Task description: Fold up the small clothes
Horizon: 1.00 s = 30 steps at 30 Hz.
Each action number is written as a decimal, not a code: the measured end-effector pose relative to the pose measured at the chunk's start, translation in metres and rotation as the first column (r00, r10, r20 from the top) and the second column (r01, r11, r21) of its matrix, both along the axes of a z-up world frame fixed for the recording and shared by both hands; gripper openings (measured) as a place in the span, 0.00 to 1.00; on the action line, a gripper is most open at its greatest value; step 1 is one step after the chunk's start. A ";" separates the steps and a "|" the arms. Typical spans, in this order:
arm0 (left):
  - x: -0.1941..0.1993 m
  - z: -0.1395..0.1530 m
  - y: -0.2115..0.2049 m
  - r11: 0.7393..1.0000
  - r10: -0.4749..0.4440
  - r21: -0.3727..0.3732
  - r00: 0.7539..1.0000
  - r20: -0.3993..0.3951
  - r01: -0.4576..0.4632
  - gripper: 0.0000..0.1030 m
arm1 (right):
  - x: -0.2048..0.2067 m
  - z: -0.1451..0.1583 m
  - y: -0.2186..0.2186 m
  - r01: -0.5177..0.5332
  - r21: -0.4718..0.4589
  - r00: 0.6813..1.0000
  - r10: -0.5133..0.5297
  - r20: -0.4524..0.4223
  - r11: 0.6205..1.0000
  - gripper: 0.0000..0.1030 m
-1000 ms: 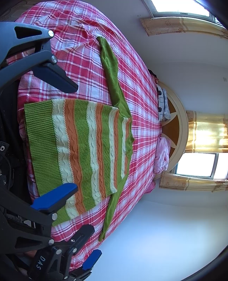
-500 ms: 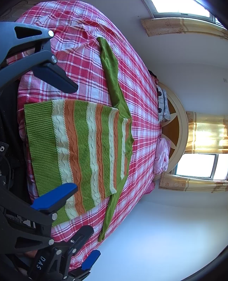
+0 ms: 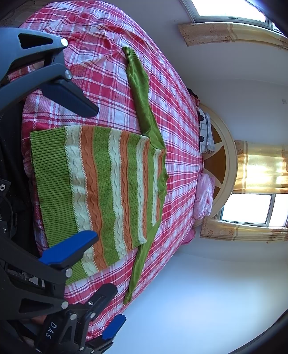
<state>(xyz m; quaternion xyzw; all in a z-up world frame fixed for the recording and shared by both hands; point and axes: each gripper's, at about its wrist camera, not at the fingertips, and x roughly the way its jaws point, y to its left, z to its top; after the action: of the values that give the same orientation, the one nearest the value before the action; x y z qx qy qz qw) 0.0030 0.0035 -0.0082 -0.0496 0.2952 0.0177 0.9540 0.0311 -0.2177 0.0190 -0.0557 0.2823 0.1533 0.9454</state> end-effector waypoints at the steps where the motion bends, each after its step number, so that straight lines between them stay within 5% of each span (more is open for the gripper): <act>1: 0.000 0.000 0.000 1.000 -0.001 0.000 1.000 0.000 0.001 1.00 | 0.000 0.000 0.000 0.000 0.000 1.000 0.000 -0.001 1.000 0.99; 20: 0.002 0.001 0.001 1.000 0.000 -0.005 1.000 0.001 0.000 1.00 | 0.001 0.000 0.002 -0.005 0.003 1.000 0.005 -0.004 1.000 0.99; 30: 0.024 -0.002 0.014 0.998 -0.020 0.062 1.000 0.006 0.020 1.00 | 0.027 -0.025 0.000 -0.058 0.060 0.995 0.062 -0.080 0.997 0.99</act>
<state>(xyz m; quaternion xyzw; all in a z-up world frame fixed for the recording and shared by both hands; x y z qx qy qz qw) 0.0269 0.0171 -0.0102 -0.0173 0.2919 0.0172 0.9561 0.0582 -0.2178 -0.0057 -0.0304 0.3143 0.1919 0.9292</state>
